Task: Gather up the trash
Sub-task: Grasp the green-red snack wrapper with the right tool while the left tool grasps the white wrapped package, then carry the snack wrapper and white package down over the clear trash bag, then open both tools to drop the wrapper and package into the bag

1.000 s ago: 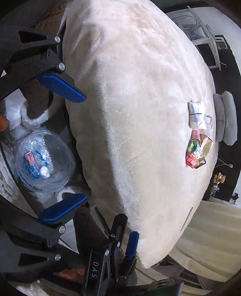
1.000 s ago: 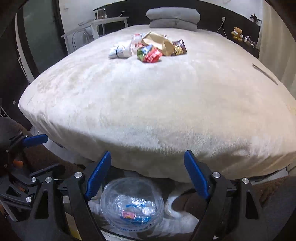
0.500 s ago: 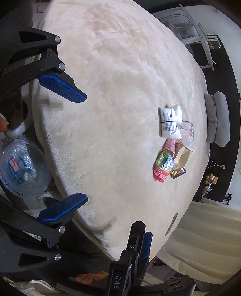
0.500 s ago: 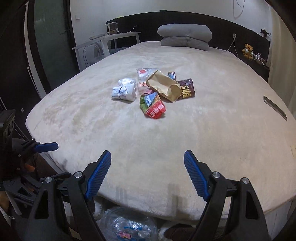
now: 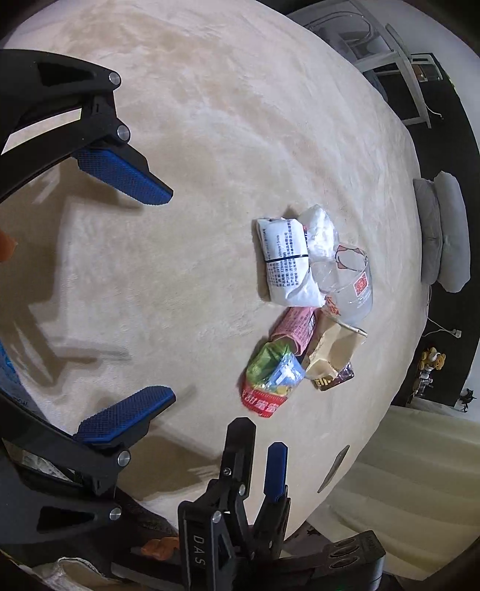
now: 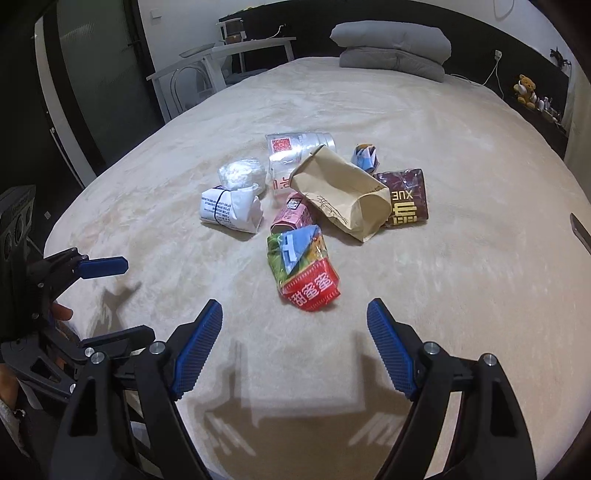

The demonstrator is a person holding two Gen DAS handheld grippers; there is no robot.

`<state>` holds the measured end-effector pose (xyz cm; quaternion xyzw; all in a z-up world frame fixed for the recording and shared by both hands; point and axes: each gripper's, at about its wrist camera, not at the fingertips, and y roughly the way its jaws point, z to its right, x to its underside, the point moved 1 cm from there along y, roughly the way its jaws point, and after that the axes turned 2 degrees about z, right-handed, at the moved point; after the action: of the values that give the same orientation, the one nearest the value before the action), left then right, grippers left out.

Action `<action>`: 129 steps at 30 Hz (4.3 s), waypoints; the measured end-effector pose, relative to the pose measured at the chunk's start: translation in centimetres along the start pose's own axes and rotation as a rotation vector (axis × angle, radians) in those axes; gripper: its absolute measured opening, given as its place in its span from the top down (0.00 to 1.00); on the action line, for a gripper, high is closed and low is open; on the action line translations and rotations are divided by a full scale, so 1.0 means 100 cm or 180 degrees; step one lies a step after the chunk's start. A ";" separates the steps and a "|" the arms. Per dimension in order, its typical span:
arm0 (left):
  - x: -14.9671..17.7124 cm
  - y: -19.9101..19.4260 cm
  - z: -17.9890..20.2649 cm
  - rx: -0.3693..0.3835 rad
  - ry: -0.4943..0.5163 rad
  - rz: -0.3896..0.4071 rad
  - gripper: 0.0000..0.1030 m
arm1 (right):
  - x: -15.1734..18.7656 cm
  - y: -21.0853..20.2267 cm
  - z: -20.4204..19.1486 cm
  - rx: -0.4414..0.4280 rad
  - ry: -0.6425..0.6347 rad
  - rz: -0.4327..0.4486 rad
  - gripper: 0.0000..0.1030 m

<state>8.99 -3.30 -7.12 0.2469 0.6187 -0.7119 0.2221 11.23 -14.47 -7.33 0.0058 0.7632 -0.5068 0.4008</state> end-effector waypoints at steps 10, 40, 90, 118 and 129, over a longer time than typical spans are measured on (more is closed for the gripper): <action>-0.041 0.033 -0.025 0.0032 0.0007 -0.0082 0.06 | -0.023 0.055 0.007 0.0040 -0.0162 -0.0392 0.55; -0.068 0.069 -0.042 0.0065 -0.0502 -0.0096 0.08 | -0.001 -0.001 0.026 -0.0028 -0.0025 -0.0011 0.63; 0.054 -0.058 0.036 -0.0068 0.0082 0.0249 0.25 | 0.111 -0.088 -0.013 -0.0084 0.0136 0.0310 0.63; 0.184 -0.048 0.093 0.0125 -0.0194 -0.0507 0.25 | 0.207 -0.051 -0.078 -0.0042 0.0025 -0.0522 0.69; 0.220 0.016 0.105 0.0072 -0.0127 -0.1345 0.24 | 0.238 -0.005 -0.053 0.0085 0.0280 -0.1178 0.68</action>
<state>-7.99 -14.18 -20.93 0.1001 0.6441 -0.7544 0.0773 -8.29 -20.06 -20.81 -0.1072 0.7612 -0.5812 0.2670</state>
